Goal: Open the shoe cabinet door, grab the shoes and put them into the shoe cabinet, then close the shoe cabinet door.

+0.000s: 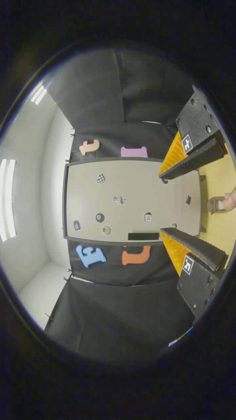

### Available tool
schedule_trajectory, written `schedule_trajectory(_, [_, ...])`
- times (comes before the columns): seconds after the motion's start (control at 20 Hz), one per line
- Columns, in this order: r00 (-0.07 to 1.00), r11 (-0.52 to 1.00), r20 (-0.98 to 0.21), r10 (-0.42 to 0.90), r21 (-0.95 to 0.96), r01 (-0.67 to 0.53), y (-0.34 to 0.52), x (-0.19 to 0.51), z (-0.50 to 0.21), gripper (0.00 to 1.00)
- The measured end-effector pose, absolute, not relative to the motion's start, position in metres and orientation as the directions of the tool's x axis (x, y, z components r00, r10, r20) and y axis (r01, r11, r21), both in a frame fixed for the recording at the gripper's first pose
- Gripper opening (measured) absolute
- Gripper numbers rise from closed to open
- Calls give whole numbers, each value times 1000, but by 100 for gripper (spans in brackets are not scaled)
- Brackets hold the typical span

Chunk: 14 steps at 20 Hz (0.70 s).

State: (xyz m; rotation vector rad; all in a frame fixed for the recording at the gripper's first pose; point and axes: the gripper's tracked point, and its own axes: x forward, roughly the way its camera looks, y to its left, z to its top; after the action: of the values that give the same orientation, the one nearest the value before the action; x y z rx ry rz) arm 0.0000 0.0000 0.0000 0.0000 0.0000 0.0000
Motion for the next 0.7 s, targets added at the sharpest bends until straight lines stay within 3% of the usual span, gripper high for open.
schedule_trajectory(0.4, [998,1000,-58,-2,7,2,-7,12,-14,97])
schedule_trajectory(0.7, [999,1000,-36,1,-3,-1,-9,32,-13,97])
